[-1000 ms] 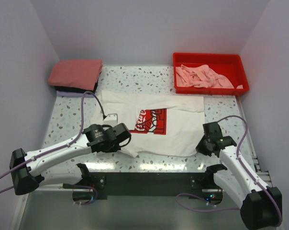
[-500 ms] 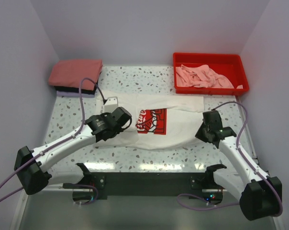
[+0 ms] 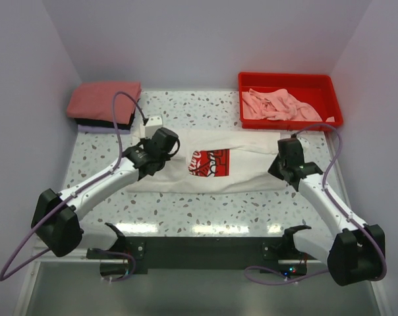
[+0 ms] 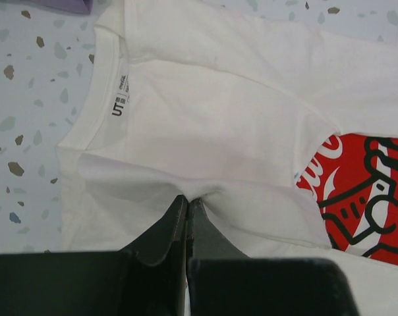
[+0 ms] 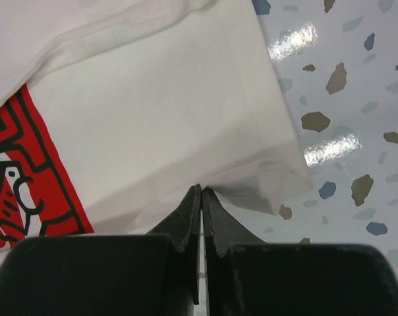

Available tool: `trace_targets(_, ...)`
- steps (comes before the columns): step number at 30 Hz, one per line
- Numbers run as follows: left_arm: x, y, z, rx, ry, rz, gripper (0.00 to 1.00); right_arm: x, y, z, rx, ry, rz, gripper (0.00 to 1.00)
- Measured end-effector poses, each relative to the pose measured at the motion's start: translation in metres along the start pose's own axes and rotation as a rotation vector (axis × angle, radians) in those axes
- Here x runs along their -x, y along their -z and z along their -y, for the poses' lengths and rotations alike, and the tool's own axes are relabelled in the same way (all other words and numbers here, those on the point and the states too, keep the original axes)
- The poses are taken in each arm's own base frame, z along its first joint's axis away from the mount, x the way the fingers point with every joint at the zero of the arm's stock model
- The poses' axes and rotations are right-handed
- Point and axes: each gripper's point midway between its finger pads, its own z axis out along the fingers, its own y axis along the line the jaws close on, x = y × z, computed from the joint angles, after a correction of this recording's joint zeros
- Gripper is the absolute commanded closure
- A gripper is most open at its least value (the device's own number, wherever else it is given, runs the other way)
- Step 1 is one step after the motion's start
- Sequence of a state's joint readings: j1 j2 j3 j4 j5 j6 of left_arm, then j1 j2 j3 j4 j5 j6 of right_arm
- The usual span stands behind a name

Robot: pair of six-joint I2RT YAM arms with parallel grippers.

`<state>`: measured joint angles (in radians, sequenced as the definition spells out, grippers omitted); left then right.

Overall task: Fold and stack the t-shirts
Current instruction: Fold the tshirt

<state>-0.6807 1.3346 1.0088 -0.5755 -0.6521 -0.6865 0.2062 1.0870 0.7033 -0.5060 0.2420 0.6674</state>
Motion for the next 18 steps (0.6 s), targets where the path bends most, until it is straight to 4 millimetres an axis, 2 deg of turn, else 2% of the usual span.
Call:
trace_targets(4,0.023,-0.005,-0.001,-0.002,0.029,0.048,1.0,0.014,-0.002,-0.005,-0.007,0.009,0.029,1.0)
trace_targets(9,0.042,-0.018,-0.003,0.018,0.047,0.072,1.0,0.023,-0.009,-0.011,-0.012,0.02,0.037,1.0)
trace_targets(18,0.046,-0.055,0.001,0.053,0.016,0.029,1.0,0.034,-0.026,-0.022,-0.034,0.04,0.03,1.0)
